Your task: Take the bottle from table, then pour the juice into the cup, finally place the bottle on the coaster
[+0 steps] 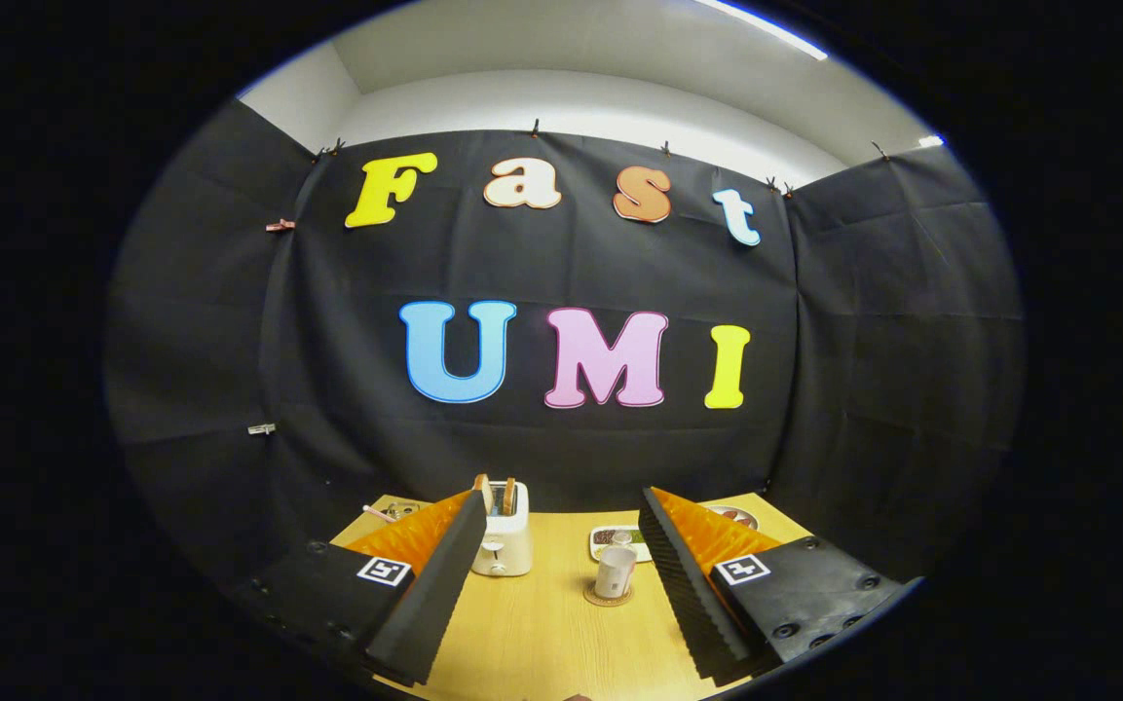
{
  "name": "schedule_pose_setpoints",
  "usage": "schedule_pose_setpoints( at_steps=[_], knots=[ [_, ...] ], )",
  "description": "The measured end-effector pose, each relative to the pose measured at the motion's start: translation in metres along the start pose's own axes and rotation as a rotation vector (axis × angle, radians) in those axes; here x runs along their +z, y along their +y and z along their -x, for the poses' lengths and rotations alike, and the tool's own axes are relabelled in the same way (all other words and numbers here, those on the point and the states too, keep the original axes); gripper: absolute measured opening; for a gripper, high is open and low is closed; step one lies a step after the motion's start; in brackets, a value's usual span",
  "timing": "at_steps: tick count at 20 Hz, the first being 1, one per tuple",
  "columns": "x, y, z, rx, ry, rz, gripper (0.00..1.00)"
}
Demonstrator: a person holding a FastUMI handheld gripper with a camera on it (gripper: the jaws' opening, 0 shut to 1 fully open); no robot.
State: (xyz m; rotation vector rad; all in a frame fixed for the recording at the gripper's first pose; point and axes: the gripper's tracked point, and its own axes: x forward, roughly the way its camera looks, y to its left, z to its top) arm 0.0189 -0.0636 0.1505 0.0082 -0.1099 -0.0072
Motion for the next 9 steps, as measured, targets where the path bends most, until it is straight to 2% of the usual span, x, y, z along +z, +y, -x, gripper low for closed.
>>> schedule_pose_setpoints(
  at_steps=[4,9],
  knots=[
    [-0.010,0.001,0.013,-0.007,0.027,-0.013,0.97],
    [-0.031,-0.028,0.014,-0.071,0.067,0.027,0.97]
  ],
)
